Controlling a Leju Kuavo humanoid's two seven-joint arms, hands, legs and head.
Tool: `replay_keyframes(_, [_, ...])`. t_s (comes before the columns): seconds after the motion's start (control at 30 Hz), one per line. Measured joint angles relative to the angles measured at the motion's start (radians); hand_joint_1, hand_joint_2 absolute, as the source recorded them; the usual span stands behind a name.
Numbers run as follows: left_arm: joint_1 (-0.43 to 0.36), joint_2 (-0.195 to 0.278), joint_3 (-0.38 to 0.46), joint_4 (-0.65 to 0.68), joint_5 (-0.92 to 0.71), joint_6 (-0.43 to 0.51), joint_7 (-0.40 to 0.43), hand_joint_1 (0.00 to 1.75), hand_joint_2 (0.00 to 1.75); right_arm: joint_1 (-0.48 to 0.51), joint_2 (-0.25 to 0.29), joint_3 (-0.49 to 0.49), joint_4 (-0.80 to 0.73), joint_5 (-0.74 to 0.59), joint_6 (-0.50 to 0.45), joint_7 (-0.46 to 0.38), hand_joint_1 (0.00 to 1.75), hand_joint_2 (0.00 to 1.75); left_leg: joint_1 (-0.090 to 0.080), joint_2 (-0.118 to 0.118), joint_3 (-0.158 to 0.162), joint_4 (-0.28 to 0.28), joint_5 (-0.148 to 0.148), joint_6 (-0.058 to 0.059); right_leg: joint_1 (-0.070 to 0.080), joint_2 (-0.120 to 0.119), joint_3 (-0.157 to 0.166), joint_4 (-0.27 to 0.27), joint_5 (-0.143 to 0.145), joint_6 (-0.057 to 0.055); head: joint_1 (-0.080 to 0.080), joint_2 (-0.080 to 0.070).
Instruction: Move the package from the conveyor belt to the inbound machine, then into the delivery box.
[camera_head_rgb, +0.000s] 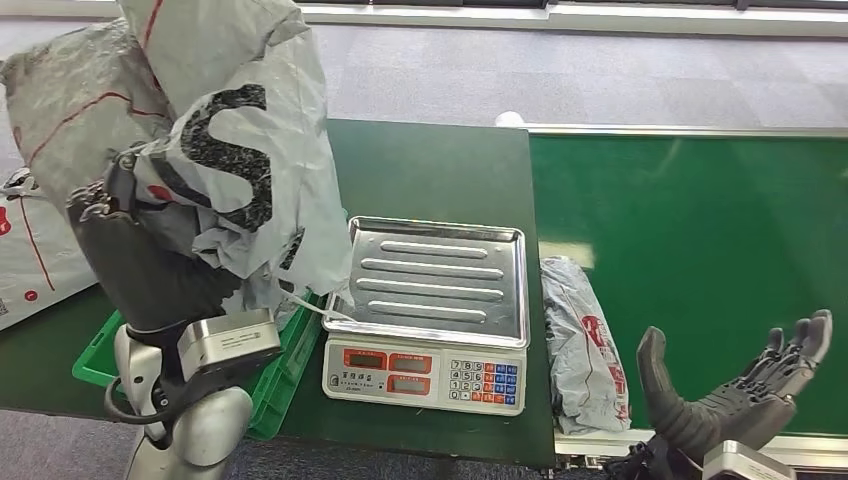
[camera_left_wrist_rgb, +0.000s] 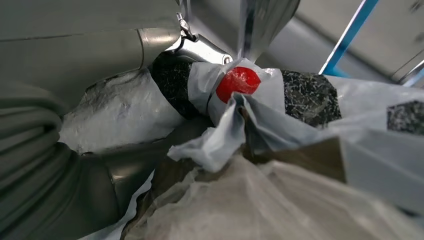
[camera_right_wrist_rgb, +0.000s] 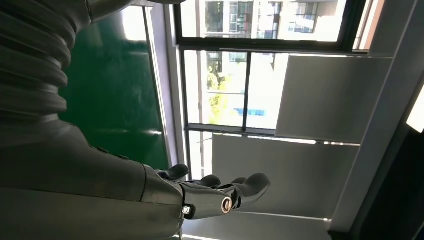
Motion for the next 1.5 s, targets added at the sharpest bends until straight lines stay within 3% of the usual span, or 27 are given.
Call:
replay_keyframes(0.2, [0.022,0.027,0.037,-0.052,-0.001,0.050,0.008,1.75,1.75,0.013,0.003,-0.014,-0.004,-0.009,0.000,0.000,0.00,1.75,0.000,0.000,0.000,0.000,0.000,0.000,0.000,0.001,0.000,0.000,0.000,0.000,0.000,0.000])
replay_keyframes(0.3, [0.143,0.098,0.284,-0.053,0.163,-0.194,0.097,1.75,1.75,0.064,-0.002,-0.029,-0.009,-0.026,0.000,0.009,0.00,1.75,0.000,0.003,0.002,-0.001,0.000,0.000,0.000,0.002,0.000,0.000,-0.001,-0.001,0.000,0.000])
replay_keyframes(0.37, [0.223,0.119,0.431,0.007,0.221,-0.361,0.110,1.75,1.75,0.079,-0.009,-0.029,-0.010,-0.025,0.000,0.023,0.00,1.75,0.000,0.006,0.002,-0.002,0.000,-0.001,0.000,0.005,-0.001,0.000,-0.001,-0.002,0.000,0.000])
replay_keyframes(0.47, [0.290,0.132,0.528,0.083,0.273,-0.479,0.105,1.75,1.75,0.082,-0.018,-0.028,-0.010,-0.017,0.000,0.039,0.00,1.75,0.000,0.007,0.002,-0.001,0.000,-0.001,0.000,0.006,-0.001,0.000,-0.001,-0.003,0.000,0.000])
replay_keyframes(0.57, [0.339,0.153,0.560,0.157,0.326,-0.608,0.099,1.68,1.75,0.081,-0.031,-0.024,-0.010,-0.015,0.001,0.051,0.00,1.75,0.000,0.006,0.001,-0.001,0.000,-0.001,0.000,0.005,-0.002,0.000,-0.001,-0.003,0.000,0.000])
replay_keyframes(0.7, [0.356,0.161,0.562,0.252,0.296,-0.658,0.088,0.05,1.75,0.081,-0.045,-0.021,-0.010,-0.011,0.001,0.059,0.00,1.75,0.000,0.006,0.001,-0.001,-0.001,0.000,-0.001,0.005,-0.002,0.000,-0.001,-0.002,0.000,0.000])
replay_keyframes(0.73, [0.357,0.161,0.560,0.269,0.295,-0.663,0.084,0.00,1.75,0.083,-0.048,-0.021,-0.010,-0.010,0.001,0.059,0.00,1.75,0.000,0.006,0.002,-0.001,-0.001,0.000,-0.001,0.005,-0.001,0.000,-0.001,-0.002,0.000,0.000])
replay_keyframes(0.9, [0.357,0.159,0.547,0.305,0.360,-0.613,0.030,0.00,1.75,0.097,-0.055,-0.021,-0.011,-0.009,0.001,0.059,0.00,1.75,0.000,0.006,0.002,-0.001,-0.001,-0.001,0.000,0.004,-0.001,0.000,-0.001,-0.002,0.000,0.000])
replay_keyframes(1.1, [0.366,0.138,0.546,0.263,0.523,-0.386,-0.102,0.00,1.75,0.120,-0.057,-0.021,-0.021,-0.009,0.001,0.059,0.00,1.75,0.000,0.005,0.002,-0.001,-0.001,-0.001,0.000,0.004,-0.001,0.000,-0.001,-0.003,0.000,0.000])
replay_keyframes(1.27, [0.386,0.105,0.549,0.189,0.600,-0.250,-0.178,0.00,1.75,0.128,-0.062,-0.021,-0.024,-0.006,0.001,0.065,0.00,1.75,0.000,0.005,0.001,-0.001,-0.001,-0.001,0.000,0.004,-0.001,0.000,-0.001,-0.002,0.000,0.000])
replay_keyframes(1.5, [0.456,0.080,0.551,0.109,0.723,-0.202,-0.272,0.00,1.75,0.142,-0.088,-0.016,-0.023,-0.015,0.063,0.148,0.00,1.75,0.000,0.005,0.001,-0.001,-0.001,-0.001,0.000,0.004,-0.002,0.000,-0.001,-0.002,0.000,0.000])
